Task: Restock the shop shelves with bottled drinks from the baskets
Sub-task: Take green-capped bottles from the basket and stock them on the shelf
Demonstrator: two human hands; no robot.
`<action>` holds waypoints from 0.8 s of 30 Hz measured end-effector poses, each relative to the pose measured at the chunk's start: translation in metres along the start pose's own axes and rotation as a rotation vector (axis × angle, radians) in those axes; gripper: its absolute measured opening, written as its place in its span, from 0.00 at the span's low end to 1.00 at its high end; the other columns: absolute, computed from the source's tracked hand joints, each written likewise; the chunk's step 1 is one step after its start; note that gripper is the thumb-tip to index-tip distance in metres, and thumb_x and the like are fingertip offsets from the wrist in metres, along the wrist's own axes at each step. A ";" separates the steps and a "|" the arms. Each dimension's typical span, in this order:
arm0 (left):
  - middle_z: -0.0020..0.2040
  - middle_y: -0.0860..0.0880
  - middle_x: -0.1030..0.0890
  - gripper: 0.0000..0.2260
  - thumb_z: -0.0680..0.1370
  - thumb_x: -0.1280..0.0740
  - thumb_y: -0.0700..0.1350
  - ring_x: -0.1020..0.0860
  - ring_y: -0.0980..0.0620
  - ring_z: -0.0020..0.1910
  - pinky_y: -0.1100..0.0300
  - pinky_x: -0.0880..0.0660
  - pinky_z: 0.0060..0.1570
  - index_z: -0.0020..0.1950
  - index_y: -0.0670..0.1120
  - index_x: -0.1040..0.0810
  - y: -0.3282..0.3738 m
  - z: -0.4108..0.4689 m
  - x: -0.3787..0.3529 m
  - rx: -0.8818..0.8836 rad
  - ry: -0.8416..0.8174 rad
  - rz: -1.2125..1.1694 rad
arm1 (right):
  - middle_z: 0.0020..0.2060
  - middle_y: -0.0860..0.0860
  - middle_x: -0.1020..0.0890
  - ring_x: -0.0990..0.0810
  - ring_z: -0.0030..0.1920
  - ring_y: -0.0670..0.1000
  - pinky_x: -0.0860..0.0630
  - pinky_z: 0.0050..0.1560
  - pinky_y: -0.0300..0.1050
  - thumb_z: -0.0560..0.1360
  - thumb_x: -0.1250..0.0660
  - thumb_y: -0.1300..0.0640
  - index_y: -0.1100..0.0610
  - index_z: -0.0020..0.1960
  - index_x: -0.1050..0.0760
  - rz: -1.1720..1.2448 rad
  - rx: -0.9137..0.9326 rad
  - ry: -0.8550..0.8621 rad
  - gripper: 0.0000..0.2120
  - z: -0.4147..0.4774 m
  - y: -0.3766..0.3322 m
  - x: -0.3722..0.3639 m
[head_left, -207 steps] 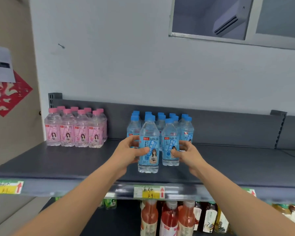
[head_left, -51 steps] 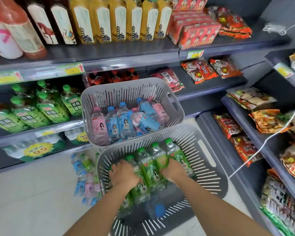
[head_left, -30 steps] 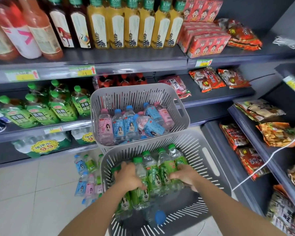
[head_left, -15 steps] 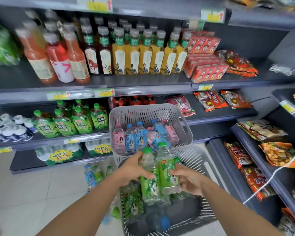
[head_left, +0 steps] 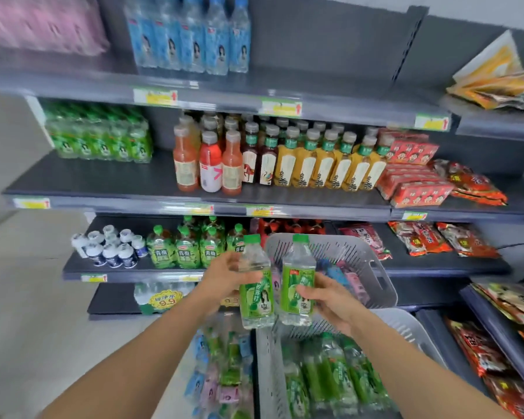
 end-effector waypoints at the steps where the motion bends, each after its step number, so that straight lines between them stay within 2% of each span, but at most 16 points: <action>1: 0.63 0.46 0.25 0.30 0.67 0.21 0.42 0.23 0.45 0.58 0.55 0.24 0.44 0.66 0.45 0.30 0.002 -0.003 0.019 -0.006 0.031 -0.022 | 0.61 0.49 0.21 0.24 0.61 0.51 0.33 0.66 0.48 0.62 0.23 0.55 0.59 0.69 0.32 -0.018 0.025 -0.004 0.38 0.004 -0.006 -0.014; 3: 0.60 0.47 0.24 0.30 0.67 0.21 0.40 0.22 0.45 0.55 0.54 0.23 0.44 0.66 0.46 0.29 0.005 -0.011 0.056 -0.020 0.085 -0.060 | 0.65 0.51 0.23 0.25 0.64 0.51 0.30 0.63 0.47 0.58 0.19 0.51 0.57 0.72 0.33 -0.056 0.071 0.012 0.46 0.013 -0.018 -0.043; 5: 0.55 0.48 0.25 0.28 0.67 0.22 0.38 0.21 0.45 0.53 0.51 0.23 0.48 0.64 0.47 0.29 0.010 -0.020 0.090 -0.039 0.124 -0.083 | 0.68 0.51 0.26 0.26 0.64 0.52 0.28 0.55 0.43 0.52 0.16 0.46 0.55 0.72 0.34 -0.099 0.102 0.014 0.53 0.021 -0.028 -0.072; 6: 0.55 0.47 0.24 0.28 0.67 0.22 0.38 0.21 0.44 0.52 0.50 0.23 0.49 0.63 0.47 0.28 0.012 -0.024 0.106 -0.051 0.140 -0.091 | 0.67 0.52 0.25 0.25 0.64 0.53 0.27 0.56 0.45 0.52 0.16 0.46 0.55 0.70 0.31 -0.116 0.112 0.016 0.50 0.023 -0.035 -0.088; 8: 0.52 0.47 0.22 0.27 0.67 0.22 0.36 0.20 0.46 0.49 0.52 0.23 0.45 0.62 0.47 0.28 0.017 -0.033 0.138 -0.079 0.172 -0.086 | 0.60 0.50 0.19 0.22 0.61 0.52 0.28 0.64 0.50 0.58 0.20 0.52 0.52 0.62 0.25 -0.126 0.137 -0.001 0.34 0.026 -0.046 -0.121; 10: 0.50 0.47 0.22 0.25 0.67 0.23 0.36 0.21 0.48 0.45 0.56 0.24 0.41 0.60 0.46 0.28 0.020 -0.040 0.169 -0.104 0.200 -0.073 | 0.55 0.46 0.17 0.20 0.58 0.51 0.28 0.65 0.51 0.63 0.21 0.57 0.49 0.58 0.23 -0.150 0.152 -0.015 0.25 0.031 -0.055 -0.153; 16: 0.53 0.45 0.22 0.24 0.67 0.22 0.36 0.20 0.44 0.48 0.45 0.21 0.50 0.58 0.48 0.26 0.028 -0.052 0.255 -0.162 0.274 -0.059 | 0.56 0.46 0.18 0.20 0.59 0.51 0.28 0.66 0.55 0.58 0.17 0.55 0.47 0.57 0.22 -0.204 0.197 -0.029 0.29 0.056 -0.070 -0.236; 18: 0.54 0.44 0.21 0.24 0.65 0.21 0.37 0.19 0.41 0.51 0.41 0.21 0.51 0.57 0.48 0.24 0.031 -0.056 0.279 -0.176 0.304 -0.059 | 0.58 0.46 0.18 0.21 0.60 0.51 0.29 0.66 0.58 0.53 0.15 0.50 0.47 0.59 0.22 -0.232 0.208 -0.029 0.36 0.066 -0.073 -0.258; 19: 0.54 0.44 0.21 0.24 0.64 0.20 0.38 0.19 0.40 0.52 0.39 0.21 0.51 0.56 0.49 0.24 0.032 -0.057 0.293 -0.183 0.324 -0.059 | 0.58 0.45 0.18 0.21 0.60 0.51 0.29 0.67 0.58 0.54 0.15 0.50 0.46 0.60 0.23 -0.247 0.214 -0.034 0.36 0.071 -0.076 -0.271; 21: 0.51 0.46 0.21 0.23 0.62 0.19 0.40 0.19 0.40 0.50 0.37 0.22 0.51 0.52 0.51 0.22 0.033 -0.059 0.315 -0.188 0.365 -0.061 | 0.56 0.44 0.18 0.21 0.59 0.49 0.28 0.66 0.56 0.61 0.18 0.56 0.47 0.60 0.23 -0.277 0.229 -0.044 0.30 0.076 -0.084 -0.293; 24: 0.49 0.47 0.21 0.21 0.64 0.20 0.37 0.20 0.42 0.51 0.42 0.21 0.51 0.51 0.51 0.23 0.036 -0.057 0.342 -0.195 0.400 -0.081 | 0.53 0.45 0.17 0.20 0.56 0.49 0.26 0.63 0.53 0.64 0.21 0.62 0.50 0.59 0.23 -0.298 0.256 -0.051 0.26 0.089 -0.096 -0.320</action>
Point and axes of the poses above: each hand's wrist, its own z-axis towards the middle knuckle, its own x-axis out of the back of the hand, y = z × x, the point moved 6 cm from there along z, towards the middle knuckle
